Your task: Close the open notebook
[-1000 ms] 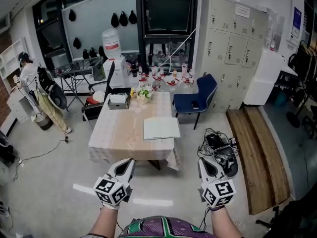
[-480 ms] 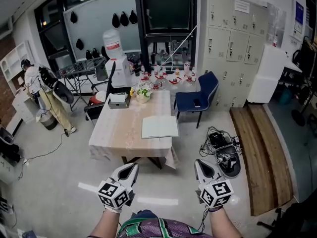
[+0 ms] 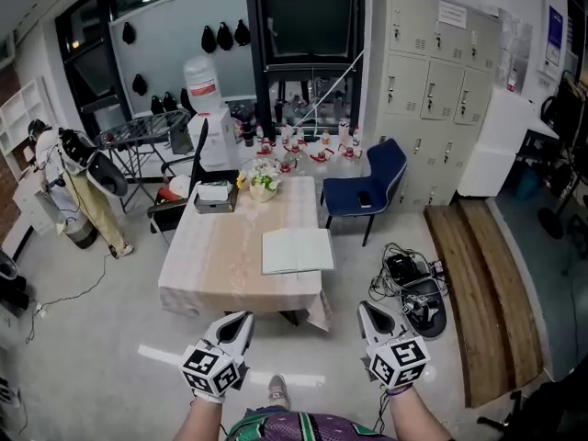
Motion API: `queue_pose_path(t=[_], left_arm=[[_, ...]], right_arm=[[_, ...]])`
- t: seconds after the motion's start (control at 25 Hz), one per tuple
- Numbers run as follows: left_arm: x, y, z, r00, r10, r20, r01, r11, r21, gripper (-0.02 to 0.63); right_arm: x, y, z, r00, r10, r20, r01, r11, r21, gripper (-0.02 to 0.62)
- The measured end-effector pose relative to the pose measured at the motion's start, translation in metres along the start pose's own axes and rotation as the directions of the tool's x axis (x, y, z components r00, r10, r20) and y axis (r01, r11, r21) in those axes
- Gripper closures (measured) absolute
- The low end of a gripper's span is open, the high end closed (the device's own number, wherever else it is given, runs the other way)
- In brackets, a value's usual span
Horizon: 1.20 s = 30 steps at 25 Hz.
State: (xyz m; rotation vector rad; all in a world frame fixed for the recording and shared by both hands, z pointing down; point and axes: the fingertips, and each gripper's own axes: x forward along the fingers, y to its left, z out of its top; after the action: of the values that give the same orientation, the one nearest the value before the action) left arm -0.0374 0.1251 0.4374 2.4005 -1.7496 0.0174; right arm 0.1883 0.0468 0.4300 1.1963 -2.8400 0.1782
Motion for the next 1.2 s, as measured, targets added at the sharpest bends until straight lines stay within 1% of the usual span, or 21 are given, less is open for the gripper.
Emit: queue_pose_path(t=[0.08, 0.2, 0.36, 0.56, 0.72, 0.92, 1.08, 1.2], left_arm=[[0.009, 0.032, 0.009, 1.000, 0.010, 0.007, -0.010, 1.000, 0.003, 0.589], [0.026, 0.077, 0.030, 0.999, 0.017, 0.044, -0.017, 1.000, -0.007, 0.589], [0.048, 0.121, 0.048, 0.998, -0.006, 0.064, 0.006, 1.000, -0.002, 0.589], [0.064, 0.170, 0.051, 0.999, -0.010, 0.043, 0.010, 1.000, -0.004, 0.589], [0.075, 0.210, 0.050, 0.999, -0.018, 0.043, 0.019, 1.000, -0.017, 0.589], [0.102, 0.235, 0.044, 0.999, -0.043, 0.026, 0.043, 0.998, -0.034, 0.589], [0.125, 0.234, 0.037, 0.998, -0.069, 0.002, 0.069, 0.996, -0.064, 0.589], [0.149, 0.232, 0.037, 0.997, -0.073, -0.004, 0.072, 0.995, -0.063, 0.589]], right_arm=[[0.025, 0.004, 0.005, 1.000, -0.003, -0.004, 0.003, 1.000, -0.010, 0.594], [0.064, 0.012, 0.021, 1.000, 0.001, 0.004, 0.000, 0.999, -0.037, 0.594], [0.114, 0.019, 0.040, 1.000, -0.005, 0.012, 0.005, 0.998, -0.058, 0.594], [0.171, 0.032, 0.050, 1.000, 0.009, -0.003, -0.009, 0.998, -0.067, 0.594], [0.208, 0.038, 0.045, 1.000, 0.001, -0.021, -0.002, 0.997, -0.074, 0.594], [0.237, 0.032, 0.038, 0.999, -0.015, -0.052, 0.011, 0.997, -0.071, 0.594], [0.250, 0.017, 0.029, 0.996, -0.021, -0.089, 0.017, 0.998, -0.053, 0.594], [0.263, -0.005, 0.028, 0.996, -0.016, -0.086, 0.012, 0.999, -0.044, 0.594]])
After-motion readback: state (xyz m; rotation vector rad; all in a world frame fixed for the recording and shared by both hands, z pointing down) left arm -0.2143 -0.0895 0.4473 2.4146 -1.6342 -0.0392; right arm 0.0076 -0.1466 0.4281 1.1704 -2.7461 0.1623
